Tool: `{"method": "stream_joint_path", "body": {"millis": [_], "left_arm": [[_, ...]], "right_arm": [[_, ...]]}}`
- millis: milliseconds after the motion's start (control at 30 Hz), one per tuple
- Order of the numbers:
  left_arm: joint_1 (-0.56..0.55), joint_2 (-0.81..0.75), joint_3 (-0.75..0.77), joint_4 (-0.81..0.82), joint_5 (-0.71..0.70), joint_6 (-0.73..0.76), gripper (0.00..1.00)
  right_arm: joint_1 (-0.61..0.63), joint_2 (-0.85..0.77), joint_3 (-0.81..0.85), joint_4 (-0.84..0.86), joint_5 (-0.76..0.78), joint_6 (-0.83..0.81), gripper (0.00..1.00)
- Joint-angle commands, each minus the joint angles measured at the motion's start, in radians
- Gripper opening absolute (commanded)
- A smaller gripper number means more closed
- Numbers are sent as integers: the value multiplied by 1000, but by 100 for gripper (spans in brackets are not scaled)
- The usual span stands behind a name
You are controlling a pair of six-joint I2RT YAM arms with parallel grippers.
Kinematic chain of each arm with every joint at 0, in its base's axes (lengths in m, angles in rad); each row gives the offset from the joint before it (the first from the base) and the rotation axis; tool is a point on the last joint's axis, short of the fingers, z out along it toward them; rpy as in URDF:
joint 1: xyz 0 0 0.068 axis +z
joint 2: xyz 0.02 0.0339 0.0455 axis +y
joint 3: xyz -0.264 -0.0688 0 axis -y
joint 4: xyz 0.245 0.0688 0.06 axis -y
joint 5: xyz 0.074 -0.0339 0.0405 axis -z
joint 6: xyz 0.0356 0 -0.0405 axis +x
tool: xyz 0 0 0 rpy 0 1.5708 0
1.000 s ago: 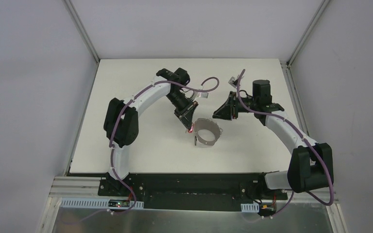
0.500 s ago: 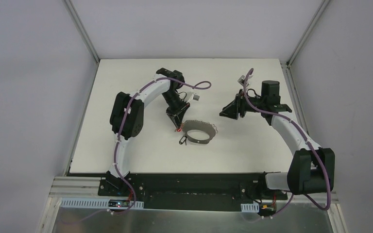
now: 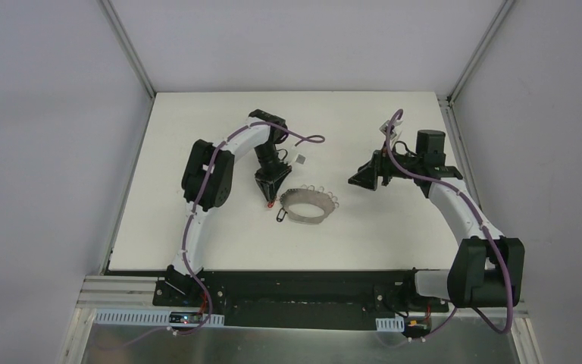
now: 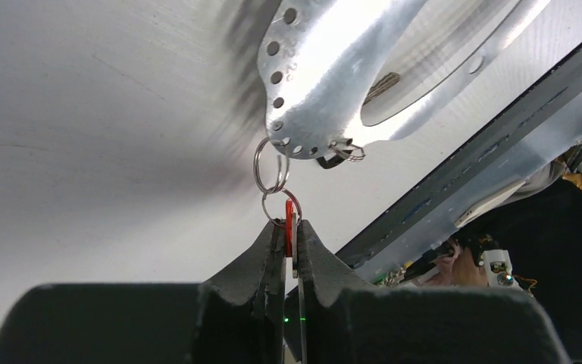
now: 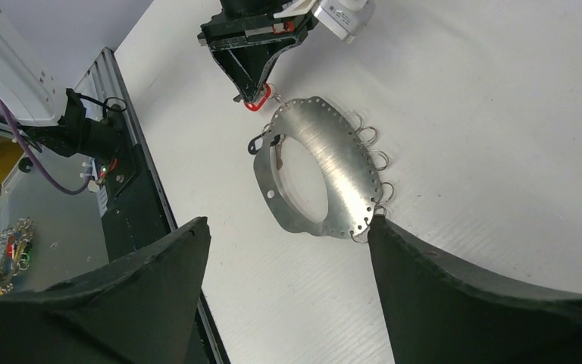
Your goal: Put the keys on the keyring
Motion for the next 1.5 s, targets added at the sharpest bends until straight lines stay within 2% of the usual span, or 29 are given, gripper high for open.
{"method": "stream_joint_path", "body": {"millis": [0, 233, 433, 967, 1267, 1467], "left_arm": [[10, 6, 21, -57, -57, -12, 10], [13, -16, 17, -33, -103, -18, 16], [25, -62, 0, 7, -169, -26, 22], [34, -243, -54, 107, -321, -39, 28], [41, -395, -139, 256, -437, -54, 33], [57, -516, -224, 376, -486, -72, 35]], "right_arm": [[-17, -44, -3, 0, -1, -39, 82], [-41, -62, -13, 0, 5, -42, 99], [-52, -73, -15, 1, 10, -40, 100], [-83, -78, -13, -3, 28, -42, 100], [-84, -81, 35, -113, 118, -100, 100], [-84, -101, 55, -123, 195, -84, 98]]}}
